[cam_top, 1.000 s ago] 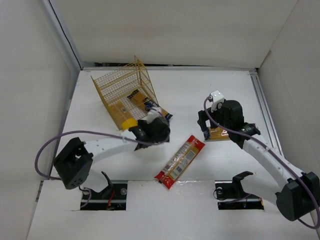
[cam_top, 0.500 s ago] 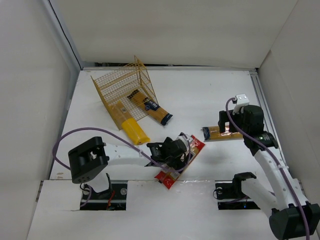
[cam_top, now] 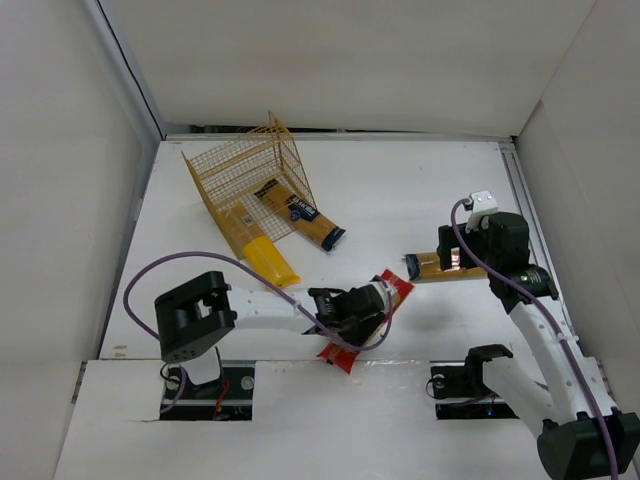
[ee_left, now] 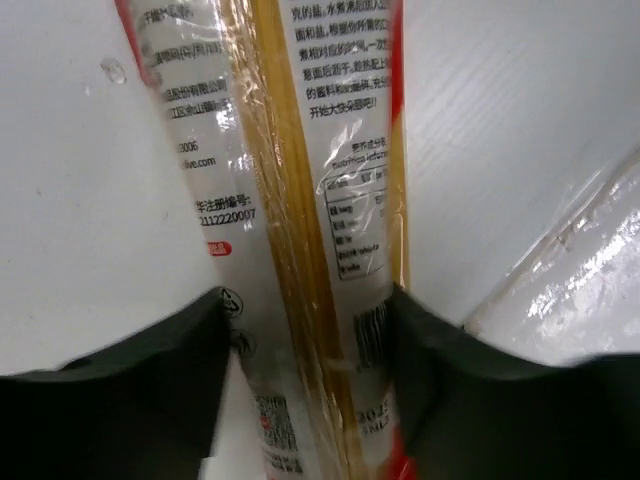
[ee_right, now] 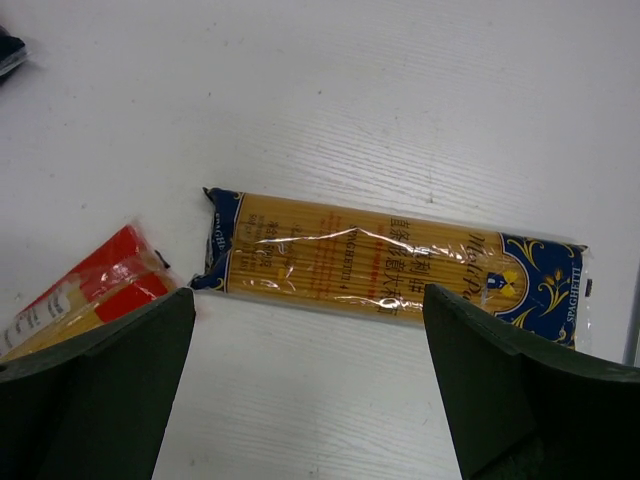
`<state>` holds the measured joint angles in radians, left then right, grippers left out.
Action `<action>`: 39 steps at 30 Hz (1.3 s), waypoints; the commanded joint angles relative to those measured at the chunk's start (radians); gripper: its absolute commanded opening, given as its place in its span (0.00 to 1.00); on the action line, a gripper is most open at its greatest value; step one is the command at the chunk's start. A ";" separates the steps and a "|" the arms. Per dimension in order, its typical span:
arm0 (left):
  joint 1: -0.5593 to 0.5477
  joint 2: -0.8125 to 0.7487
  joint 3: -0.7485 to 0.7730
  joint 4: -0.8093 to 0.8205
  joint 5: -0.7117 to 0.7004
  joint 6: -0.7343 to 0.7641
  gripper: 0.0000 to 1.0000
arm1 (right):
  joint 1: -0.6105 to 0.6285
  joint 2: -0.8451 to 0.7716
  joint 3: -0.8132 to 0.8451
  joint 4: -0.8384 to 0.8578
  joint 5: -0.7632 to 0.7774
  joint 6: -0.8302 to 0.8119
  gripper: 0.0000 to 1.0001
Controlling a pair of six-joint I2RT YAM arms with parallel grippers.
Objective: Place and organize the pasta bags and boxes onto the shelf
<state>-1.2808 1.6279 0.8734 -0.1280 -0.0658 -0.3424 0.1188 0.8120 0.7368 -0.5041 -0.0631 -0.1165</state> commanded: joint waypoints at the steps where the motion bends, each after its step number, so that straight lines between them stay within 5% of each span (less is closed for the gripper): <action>1: -0.005 0.137 0.039 -0.126 -0.020 -0.090 0.43 | -0.004 -0.011 0.026 0.013 -0.015 -0.012 1.00; 2: -0.005 0.156 0.055 -0.140 -0.054 -0.107 0.15 | -0.004 -0.020 0.026 0.013 -0.015 -0.012 1.00; 3: -0.005 0.170 0.079 -0.153 -0.075 -0.124 0.00 | -0.004 -0.020 0.026 0.013 -0.015 -0.012 1.00; 10: -0.005 0.089 0.191 -0.312 -0.415 -0.397 0.00 | -0.013 -0.053 0.026 0.027 0.003 -0.012 1.00; 16: 0.028 -0.083 0.256 -0.286 -0.652 -0.429 0.00 | -0.013 -0.085 0.016 0.062 0.041 -0.002 1.00; 27: 0.293 -0.230 0.256 -0.266 -0.689 -0.483 0.00 | -0.013 -0.117 0.007 0.071 0.131 0.044 1.00; 39: 0.373 -0.200 0.245 -0.424 -0.744 -0.688 0.00 | -0.013 -0.076 -0.016 0.125 0.042 0.035 1.00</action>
<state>-0.9154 1.4445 1.0832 -0.5381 -0.7071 -0.9390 0.1112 0.7292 0.7322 -0.4515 0.0181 -0.0849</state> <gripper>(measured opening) 0.247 0.998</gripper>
